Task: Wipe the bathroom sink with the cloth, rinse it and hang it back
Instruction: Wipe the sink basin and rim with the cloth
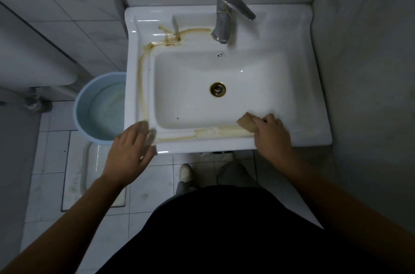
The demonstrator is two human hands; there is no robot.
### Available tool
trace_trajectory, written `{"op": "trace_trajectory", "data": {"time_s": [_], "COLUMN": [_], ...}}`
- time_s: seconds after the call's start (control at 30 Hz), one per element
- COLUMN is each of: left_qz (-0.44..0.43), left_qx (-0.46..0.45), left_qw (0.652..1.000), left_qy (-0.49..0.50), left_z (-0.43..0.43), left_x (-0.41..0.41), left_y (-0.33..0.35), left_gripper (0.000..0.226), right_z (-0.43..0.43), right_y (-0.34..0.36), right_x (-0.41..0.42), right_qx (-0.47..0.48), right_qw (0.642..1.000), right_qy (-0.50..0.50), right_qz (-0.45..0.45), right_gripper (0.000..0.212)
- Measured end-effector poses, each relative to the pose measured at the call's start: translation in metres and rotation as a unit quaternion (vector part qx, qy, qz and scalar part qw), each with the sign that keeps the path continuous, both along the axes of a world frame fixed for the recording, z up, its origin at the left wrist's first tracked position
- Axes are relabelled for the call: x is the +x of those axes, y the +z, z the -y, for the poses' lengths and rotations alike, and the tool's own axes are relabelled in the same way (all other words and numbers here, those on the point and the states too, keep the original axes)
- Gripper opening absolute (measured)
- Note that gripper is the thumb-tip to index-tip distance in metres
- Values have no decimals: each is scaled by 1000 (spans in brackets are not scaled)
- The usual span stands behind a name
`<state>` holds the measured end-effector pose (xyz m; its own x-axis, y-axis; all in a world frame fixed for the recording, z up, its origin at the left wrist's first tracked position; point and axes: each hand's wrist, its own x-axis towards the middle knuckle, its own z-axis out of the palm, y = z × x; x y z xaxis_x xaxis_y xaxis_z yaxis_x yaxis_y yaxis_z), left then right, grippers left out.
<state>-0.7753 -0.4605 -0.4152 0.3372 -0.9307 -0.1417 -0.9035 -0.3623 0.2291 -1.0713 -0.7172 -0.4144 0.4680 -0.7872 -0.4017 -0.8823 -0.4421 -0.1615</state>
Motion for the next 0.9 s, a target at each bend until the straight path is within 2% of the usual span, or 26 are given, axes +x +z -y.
{"op": "trace_trajectory", "data": {"time_s": [0.23,0.4,0.57,0.7,0.8,0.9], "left_qz": [-21,-30,-41,-50,-51,-58], "left_qx": [-35,-29,-41,-48,-51,-47], "left_qw": [999,999,998,997,997,997], "left_qy": [2,0,-12,-14,-16,-6], "left_z": [-18,-21,-27,-29,-30,-30], "left_x": [12,15,19,21,23,22], "left_y": [-16,-26,-30,-31,-31,-32], "left_gripper": [57,57,48,46,47,46], "right_z": [-94,-105,-62,-30,-30,-53], "right_y": [-3,-8,-7,-7,-7,-7], "right_x": [117,126,58,2,6,42], "right_qx": [34,34,-40,-74,-83,-85], "right_qw": [989,979,992,996,996,996], "right_qy": [112,132,62,-20,-39,-20], "right_qz": [96,154,104,47,8,12], "right_gripper": [54,54,38,39,41,40]}}
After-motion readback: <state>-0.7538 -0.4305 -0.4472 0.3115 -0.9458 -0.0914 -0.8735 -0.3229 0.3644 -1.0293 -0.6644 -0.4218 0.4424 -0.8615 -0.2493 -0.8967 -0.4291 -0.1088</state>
